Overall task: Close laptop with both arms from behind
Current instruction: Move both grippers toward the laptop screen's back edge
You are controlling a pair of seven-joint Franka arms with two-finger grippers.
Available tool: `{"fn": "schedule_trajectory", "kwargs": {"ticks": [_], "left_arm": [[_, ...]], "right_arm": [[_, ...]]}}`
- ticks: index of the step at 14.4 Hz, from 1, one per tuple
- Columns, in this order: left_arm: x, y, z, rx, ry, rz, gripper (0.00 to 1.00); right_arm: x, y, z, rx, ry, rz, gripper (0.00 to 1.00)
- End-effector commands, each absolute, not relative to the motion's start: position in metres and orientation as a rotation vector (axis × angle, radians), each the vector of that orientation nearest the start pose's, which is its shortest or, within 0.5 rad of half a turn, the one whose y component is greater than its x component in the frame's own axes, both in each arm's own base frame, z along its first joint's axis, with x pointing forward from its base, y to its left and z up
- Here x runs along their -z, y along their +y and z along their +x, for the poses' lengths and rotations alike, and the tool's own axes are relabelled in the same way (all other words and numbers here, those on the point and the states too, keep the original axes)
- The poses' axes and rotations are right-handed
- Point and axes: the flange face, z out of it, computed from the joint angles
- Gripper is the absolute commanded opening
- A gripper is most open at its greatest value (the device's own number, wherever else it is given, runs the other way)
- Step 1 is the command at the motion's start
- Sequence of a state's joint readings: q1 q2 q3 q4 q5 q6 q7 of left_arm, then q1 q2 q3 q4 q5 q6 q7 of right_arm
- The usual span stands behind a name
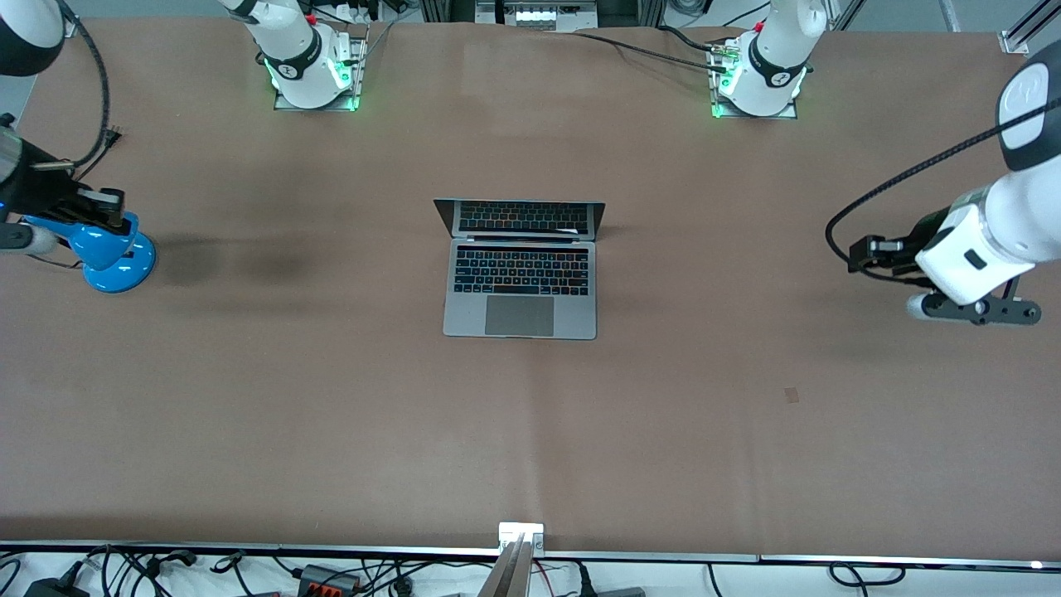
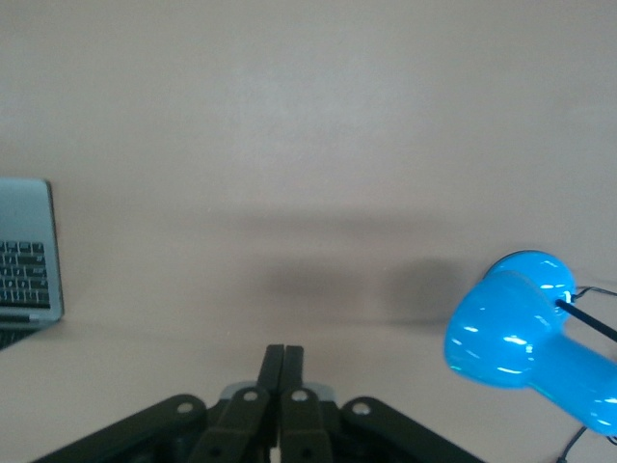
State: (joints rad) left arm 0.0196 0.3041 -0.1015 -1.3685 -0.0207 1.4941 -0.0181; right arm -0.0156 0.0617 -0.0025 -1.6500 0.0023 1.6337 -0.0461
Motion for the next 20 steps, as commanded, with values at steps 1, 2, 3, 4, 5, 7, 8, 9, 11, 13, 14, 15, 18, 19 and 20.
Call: {"fn": "schedule_trajectory", "kwargs": {"ticks": [1, 2, 3, 4, 5, 7, 8, 9, 11, 13, 14, 15, 18, 19, 20], "left_arm": [[-0.537, -0.059, 0.623, -0.396, 0.164, -3.172, 0.01], [-0.531, -0.07, 0.619, -0.438, 0.191, -3.163, 0.01], [-0.524, -0.084, 0.614, -0.468, 0.22, -3.158, 0.01], [-0.517, -0.102, 0.609, -0.497, 0.261, -3.157, 0.01], [-0.513, -0.116, 0.602, -0.525, 0.271, -3.164, 0.01], [-0.511, -0.138, 0.577, -0.611, 0.225, -3.227, 0.01], [-0.513, -0.147, 0.563, -0.655, 0.197, -3.263, 0.01], [-0.514, -0.156, 0.553, -0.677, 0.176, -3.278, 0.01], [-0.515, -0.194, 0.522, -0.713, 0.205, -3.243, 0.01], [-0.513, -0.243, 0.493, -0.728, 0.233, -3.201, 0.01], [-0.508, -0.255, 0.486, -0.741, 0.266, -3.188, 0.01], [-0.499, -0.264, 0.477, -0.759, 0.282, -3.172, 0.01], [-0.472, -0.285, 0.445, -0.722, 0.264, -3.201, 0.01], [-0.459, -0.285, 0.434, -0.711, 0.238, -3.219, 0.01], [-0.45, -0.294, 0.417, -0.664, 0.249, -3.222, 0.01]], "right_arm": [[-0.539, 0.013, 0.578, -0.188, -0.115, -3.073, 0.0], [-0.526, 0.028, 0.576, -0.231, -0.148, -3.063, 0.0], [-0.514, 0.044, 0.575, -0.257, -0.173, -3.06, 0.0], [-0.502, 0.06, 0.575, -0.296, -0.209, -3.057, 0.0], [-0.493, 0.077, 0.575, -0.324, -0.242, -3.056, 0.0], [-0.479, 0.104, 0.573, -0.374, -0.255, -3.061, 0.0], [-0.472, 0.12, 0.57, -0.397, -0.265, -3.065, 0.0], [-0.468, 0.138, 0.566, -0.417, -0.27, -3.071, 0.0], [-0.459, 0.176, 0.55, -0.483, -0.224, -3.087, 0.0], [-0.451, 0.209, 0.534, -0.551, -0.103, -3.027, 0.0], [-0.448, 0.221, 0.53, -0.571, -0.078, -3.016, 0.0], [-0.445, 0.238, 0.522, -0.588, -0.064, -3.026, 0.0], [-0.43, 0.287, 0.501, -0.656, -0.044, -3.02, 0.0], [-0.425, 0.294, 0.498, -0.702, -0.025, -2.973, 0.0], [-0.422, 0.298, 0.495, -0.729, -0.017, -2.947, 0.0]]}}
